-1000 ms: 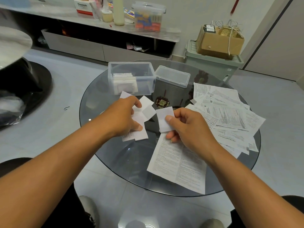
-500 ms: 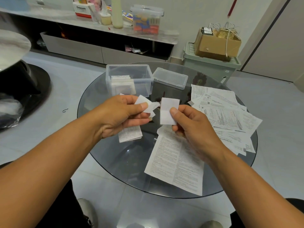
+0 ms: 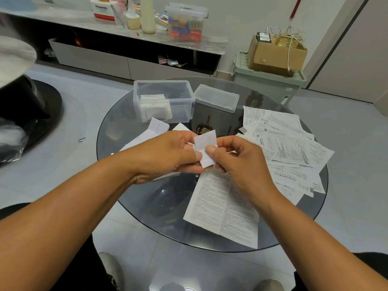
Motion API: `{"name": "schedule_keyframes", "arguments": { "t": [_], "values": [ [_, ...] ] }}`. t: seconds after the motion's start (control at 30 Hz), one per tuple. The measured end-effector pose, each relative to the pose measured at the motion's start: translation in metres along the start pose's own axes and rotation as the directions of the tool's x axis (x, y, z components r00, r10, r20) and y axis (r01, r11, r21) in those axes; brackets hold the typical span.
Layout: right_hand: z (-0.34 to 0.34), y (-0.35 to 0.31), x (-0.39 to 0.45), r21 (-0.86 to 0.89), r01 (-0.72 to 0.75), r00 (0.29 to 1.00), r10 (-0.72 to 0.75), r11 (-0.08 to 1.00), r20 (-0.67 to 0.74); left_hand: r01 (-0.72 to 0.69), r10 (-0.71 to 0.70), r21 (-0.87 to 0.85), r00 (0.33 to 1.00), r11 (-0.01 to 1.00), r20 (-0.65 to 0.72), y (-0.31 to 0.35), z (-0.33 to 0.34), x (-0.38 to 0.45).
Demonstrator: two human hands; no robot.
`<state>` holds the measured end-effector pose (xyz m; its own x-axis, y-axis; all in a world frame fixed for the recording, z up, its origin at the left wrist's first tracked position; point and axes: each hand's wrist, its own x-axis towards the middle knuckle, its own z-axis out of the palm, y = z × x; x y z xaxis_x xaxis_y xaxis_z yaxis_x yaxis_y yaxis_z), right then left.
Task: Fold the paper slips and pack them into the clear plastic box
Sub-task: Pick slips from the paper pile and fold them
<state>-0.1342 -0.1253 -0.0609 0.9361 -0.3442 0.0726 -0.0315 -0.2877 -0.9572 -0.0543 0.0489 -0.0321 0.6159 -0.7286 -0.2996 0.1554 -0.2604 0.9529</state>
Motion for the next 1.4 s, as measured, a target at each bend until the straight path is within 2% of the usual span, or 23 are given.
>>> {"name": "schedule_keyframes", "arguments": {
  "t": [0.07, 0.13, 0.2, 0.23, 0.3, 0.33, 0.37, 0.43, 0.5, 0.57, 0.7, 0.8, 0.87, 0.9, 0.97, 1.03, 1.1, 1.17, 1.27, 1.4],
  "values": [
    [0.002, 0.0, -0.002, -0.047, 0.01, 0.999, -0.008, 0.999, 0.037, -0.011, 0.021, 0.181, 0.999, 0.983, -0.048, 0.0, 0.0, -0.001],
    [0.003, -0.001, -0.003, -0.122, 0.038, 0.999, -0.033, 0.992, 0.04, -0.034, 0.053, 0.259, 0.996, 0.965, -0.067, 0.003, -0.004, -0.004],
    [-0.001, -0.003, -0.002, -0.309, 0.109, 0.994, -0.109, 0.945, 0.019, -0.053, 0.115, 0.355, 0.981, 0.933, -0.156, 0.008, -0.016, -0.007],
    [-0.005, -0.005, 0.0, -0.471, 0.161, 0.986, -0.165, 0.868, 0.032, -0.032, 0.146, 0.436, 0.962, 0.9, -0.231, 0.01, -0.024, -0.008],
    [-0.01, -0.006, 0.003, -0.738, 0.242, 0.965, -0.232, 0.63, 0.119, 0.104, 0.158, 0.597, 0.916, 0.796, -0.37, 0.012, -0.041, -0.012],
    [-0.01, -0.005, 0.005, -0.795, 0.267, 0.958, -0.235, 0.544, 0.162, 0.195, 0.121, 0.647, 0.904, 0.737, -0.411, 0.012, -0.048, -0.014],
    [-0.008, -0.003, 0.006, -0.823, 0.279, 0.956, -0.22, 0.494, 0.192, 0.278, 0.059, 0.675, 0.901, 0.684, -0.43, 0.011, -0.051, -0.016],
    [-0.004, 0.002, 0.007, -0.825, 0.267, 0.963, -0.169, 0.498, 0.21, 0.382, -0.05, 0.713, 0.897, 0.588, -0.44, 0.006, -0.051, -0.017],
    [-0.002, 0.005, 0.007, -0.794, 0.238, 0.971, -0.133, 0.559, 0.198, 0.402, -0.077, 0.755, 0.901, 0.518, -0.426, 0.0, -0.048, -0.015],
    [-0.003, 0.004, 0.007, -0.761, 0.211, 0.977, -0.116, 0.614, 0.177, 0.396, -0.06, 0.772, 0.903, 0.498, -0.425, -0.003, -0.045, -0.013],
    [-0.003, 0.006, 0.005, -0.677, 0.155, 0.987, -0.082, 0.72, 0.139, 0.391, -0.045, 0.76, 0.9, 0.519, -0.433, -0.004, -0.044, -0.01],
    [-0.004, 0.005, 0.003, -0.513, 0.084, 0.995, -0.044, 0.854, 0.089, 0.345, 0.026, 0.762, 0.904, 0.548, -0.427, -0.004, -0.044, -0.008],
    [-0.004, 0.003, 0.003, -0.397, 0.033, 0.999, -0.014, 0.917, 0.052, 0.298, 0.056, 0.722, 0.905, 0.625, -0.422, -0.003, -0.044, -0.008],
    [-0.004, 0.002, 0.004, -0.329, 0.0, 1.0, 0.011, 0.944, 0.029, 0.264, 0.06, 0.661, 0.903, 0.703, -0.425, -0.002, -0.045, -0.008],
    [-0.004, 0.0, 0.006, -0.149, -0.087, 0.996, 0.087, 0.985, -0.003, 0.171, 0.027, 0.418, 0.904, 0.892, -0.427, 0.003, -0.047, -0.008],
    [-0.005, -0.001, 0.007, 0.041, -0.173, 0.985, 0.172, 0.984, 0.021, 0.094, -0.03, 0.145, 0.919, 0.985, -0.393, 0.006, -0.048, -0.006],
    [-0.005, -0.001, 0.009, 0.246, -0.252, 0.967, 0.232, 0.936, 0.107, 0.054, -0.07, -0.056, 0.936, 0.997, -0.345, 0.006, -0.044, -0.003],
    [-0.002, -0.001, 0.008, 0.406, -0.324, 0.942, 0.255, 0.854, 0.216, 0.039, -0.088, -0.167, 0.953, 0.985, -0.292, 0.004, -0.034, 0.0],
    [0.006, -0.001, 0.006, 0.489, -0.349, 0.932, 0.241, 0.8, 0.271, 0.018, -0.051, -0.147, 0.974, 0.989, -0.221, -0.002, -0.014, 0.004],
    [0.01, 0.004, 0.004, 0.289, -0.239, 0.971, 0.229, 0.927, 0.07, -0.012, 0.009, -0.041, 0.996, 0.999, -0.084, -0.004, 0.003, 0.006]
  ]
}}
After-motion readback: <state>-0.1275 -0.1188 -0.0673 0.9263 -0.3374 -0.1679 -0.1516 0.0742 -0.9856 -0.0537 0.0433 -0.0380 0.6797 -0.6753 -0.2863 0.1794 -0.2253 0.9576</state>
